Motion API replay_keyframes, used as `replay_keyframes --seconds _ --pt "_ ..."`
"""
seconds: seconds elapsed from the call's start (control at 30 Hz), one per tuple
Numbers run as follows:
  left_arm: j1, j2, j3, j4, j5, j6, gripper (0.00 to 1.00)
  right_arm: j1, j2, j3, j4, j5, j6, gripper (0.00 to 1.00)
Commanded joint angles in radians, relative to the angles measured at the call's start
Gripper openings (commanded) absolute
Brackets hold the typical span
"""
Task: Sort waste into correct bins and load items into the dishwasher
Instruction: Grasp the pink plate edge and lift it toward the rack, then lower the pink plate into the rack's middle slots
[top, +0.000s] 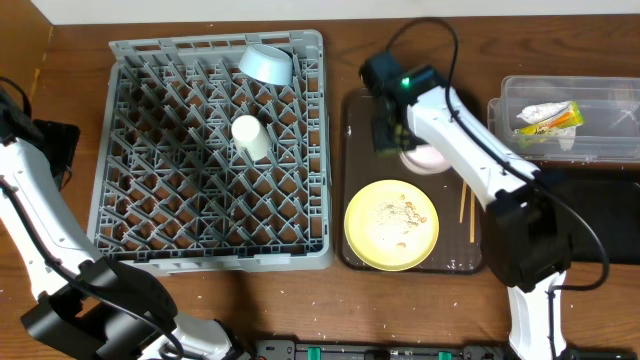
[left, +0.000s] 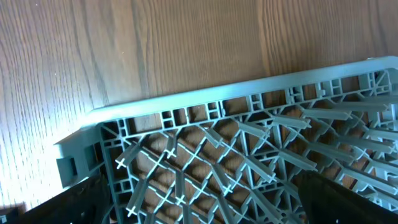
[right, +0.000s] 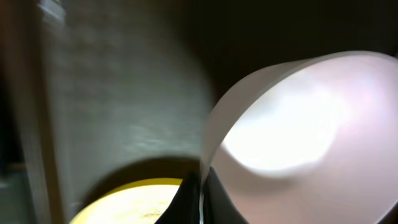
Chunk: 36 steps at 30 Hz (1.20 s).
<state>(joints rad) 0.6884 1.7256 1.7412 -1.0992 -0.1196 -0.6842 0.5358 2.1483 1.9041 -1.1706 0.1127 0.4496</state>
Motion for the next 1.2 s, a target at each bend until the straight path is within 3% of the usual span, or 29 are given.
replay_keyframes --seconds 0.0,0.13,0.3,0.53,0.83,1.17 --pt "0.003 -0.020 -0.003 -0.004 -0.020 -0.009 0.98 0.011 -0.017 0.153 -0.033 -0.034 -0.063 0.01" --pt "0.003 -0.020 -0.003 -0.004 -0.020 -0.009 0.98 0.016 -0.017 0.264 -0.012 -0.258 -0.130 0.01" --pt "0.003 -0.020 -0.003 -0.004 -0.020 -0.009 0.98 0.021 -0.014 0.274 0.160 -0.728 -0.185 0.01" --pt "0.003 -0.020 -0.003 -0.004 -0.020 -0.009 0.98 0.103 -0.013 0.241 0.400 -0.991 -0.132 0.01" --pt "0.003 -0.020 -0.003 -0.004 -0.020 -0.009 0.98 0.262 0.020 0.241 0.528 -0.995 -0.036 0.01" --pt "0.003 -0.020 -0.003 -0.004 -0.020 -0.009 0.98 0.354 0.188 0.241 0.803 -1.192 0.192 0.01"
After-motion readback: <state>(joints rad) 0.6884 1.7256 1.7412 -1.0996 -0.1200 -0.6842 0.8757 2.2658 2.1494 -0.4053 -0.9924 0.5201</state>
